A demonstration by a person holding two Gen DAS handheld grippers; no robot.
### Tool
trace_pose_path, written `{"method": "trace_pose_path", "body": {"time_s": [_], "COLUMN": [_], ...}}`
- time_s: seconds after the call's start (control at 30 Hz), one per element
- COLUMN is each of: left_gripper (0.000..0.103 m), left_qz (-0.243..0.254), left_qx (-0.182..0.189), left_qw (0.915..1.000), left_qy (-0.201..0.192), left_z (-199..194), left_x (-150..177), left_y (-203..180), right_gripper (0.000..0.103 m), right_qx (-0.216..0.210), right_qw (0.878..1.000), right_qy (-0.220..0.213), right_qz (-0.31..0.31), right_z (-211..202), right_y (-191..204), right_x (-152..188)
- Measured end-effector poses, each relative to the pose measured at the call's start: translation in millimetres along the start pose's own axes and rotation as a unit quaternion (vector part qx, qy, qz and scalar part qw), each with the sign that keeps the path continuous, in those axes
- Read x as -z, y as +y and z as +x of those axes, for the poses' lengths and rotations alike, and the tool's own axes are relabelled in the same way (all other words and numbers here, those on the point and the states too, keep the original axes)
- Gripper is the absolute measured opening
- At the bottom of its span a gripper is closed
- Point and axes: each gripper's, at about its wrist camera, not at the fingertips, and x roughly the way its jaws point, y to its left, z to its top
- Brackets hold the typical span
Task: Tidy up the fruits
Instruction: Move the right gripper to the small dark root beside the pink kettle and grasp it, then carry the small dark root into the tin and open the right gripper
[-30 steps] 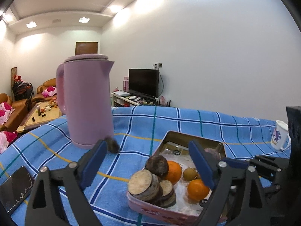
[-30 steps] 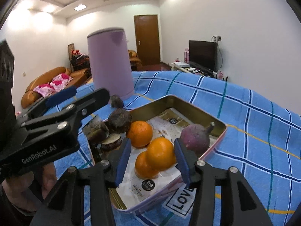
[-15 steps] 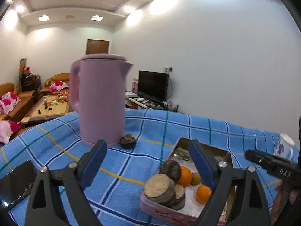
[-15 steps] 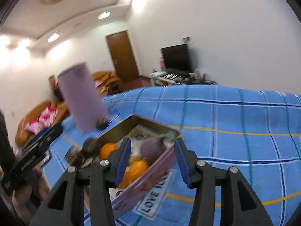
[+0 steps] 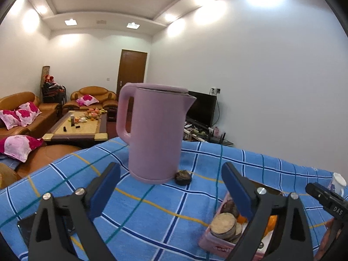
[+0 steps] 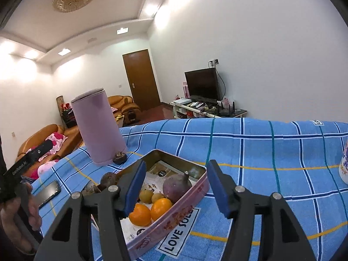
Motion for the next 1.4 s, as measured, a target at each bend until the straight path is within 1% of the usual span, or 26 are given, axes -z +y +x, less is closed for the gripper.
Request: {"method": "trace_pose_path", "body": {"time_s": [0.2,0.27,0.33,0.37,0.43,0.47,0.5,0.57,0.6,0.67,0.73,0.83,0.9,0.93,1.0,1.1,1.13,1.17,1.2,1.27,1.3,1.33,1.4], "left_gripper": [0.096,0.099,0.103,0.103,0.103,0.103,0.103,0.103,0.103,0.103,0.103,0.103,0.103,0.103,0.103,0.103,0.103,0.103,0.103,0.103,0.103,0.103,0.103], "left_qz": [0.017,0.023,0.02,0.023,0.037,0.046,0.048,0.034,0.031,0.031,0.021,0.021,0.016,0.014,0.006,-0.003,-0.002,-0.003,-0.004,0.0,0.0,-0.001,-0.002], "left_qx": [-0.011,-0.019,-0.029,-0.032,-0.045,-0.049,-0.051,-0.055,-0.057,-0.073,-0.075,-0.081,-0.075,-0.074,-0.074,-0.058,-0.055,-0.054,-0.051,-0.053,-0.055,-0.053,-0.055], "left_qw": [0.9996,0.9992,0.9989,0.9987,0.9973,0.9964,0.9956,0.9949,0.9949,0.9941,0.9943,0.9939,0.9944,0.9946,0.9945,0.9952,0.9952,0.9954,0.9959,0.9961,0.9959,0.9959,0.9954], "left_qy": [0.02,0.025,0.03,0.032,0.043,0.052,0.062,0.078,0.077,0.074,0.073,0.072,0.072,0.071,0.075,0.079,0.081,0.079,0.075,0.071,0.072,0.074,0.078], "left_z": [8.5,10.9,16.0,19.8,34.7,42.8,53.3,68.9,75.0,85.7,92.9,104.3,109.4,111.0,114.8,116.9,117.0,116.1,114.4,113.2,113.2,114.0,115.1], "left_x": [7.8,6.2,1.9,-1.2,-9.3,-13.1,-17.9,-26.8,-30.4,-33.5,-34.6,-31.0,-26.6,-24.1,-19.8,-17.1,-17.2,-17.9,-18.2,-18.4,-17.7,-17.3,-15.7], "left_y": [-1.9,-1.8,1.7,3.1,5.2,5.5,8.9,21.8,28.0,38.7,49.2,59.3,65.1,67.9,73.5,78.0,77.3,76.9,76.0,73.7,73.5,73.1,72.7], "right_gripper": [0.06,0.06,0.06,0.06,0.06,0.06,0.06,0.06,0.06,0.06,0.06,0.06,0.06,0.06,0.06,0.06,0.06,0.06,0.06,0.058,0.056,0.05,0.047], "right_qx": [-0.003,-0.01,-0.032,-0.047,-0.051,-0.047,-0.051,-0.075,-0.078,-0.076,-0.078,-0.064,-0.051,-0.05,-0.056,-0.056,-0.058,-0.051,-0.043,-0.04,-0.038,-0.034,-0.038], "right_qw": [1.0,1.0,0.998,0.996,0.992,0.988,0.985,0.978,0.975,0.969,0.963,0.948,0.935,0.932,0.925,0.919,0.916,0.912,0.911,0.908,0.905,0.903,0.903], "right_qy": [0.002,0.024,0.056,0.072,0.105,0.124,0.139,0.168,0.186,0.214,0.241,0.295,0.337,0.347,0.365,0.379,0.387,0.396,0.398,0.403,0.41,0.416,0.415], "right_qz": [-0.014,0.001,0.007,-0.005,-0.048,-0.074,-0.087,-0.095,-0.096,-0.096,-0.091,-0.096,-0.099,-0.095,-0.09,-0.092,-0.091,-0.094,-0.099,-0.106,-0.104,-0.102,-0.109], "right_z": [2.0,7.6,17.9,25.1,42.1,55.0,66.6,95.5,110.1,145.4,177.8,230.3,266.2,277.9,294.1,312.5,317.0,322.4,324.7,327.9,329.2,330.4,328.5], "right_y": [6.4,7.5,16.2,26.3,50.5,66.0,77.3,97.8,105.2,120.4,132.4,148.9,157.4,158.5,162.7,170.3,171.6,173.2,174.4,176.3,175.4,174.0,177.3], "right_x": [2.1,0.9,-5.6,-11.5,-23.2,-30.5,-36.2,-48.3,-51.9,-60.7,-65.8,-62.9,-53.8,-51.3,-48.1,-43.3,-40.6,-36.4,-35.0,-32.4,-31.5,-30.5,-29.6]}}
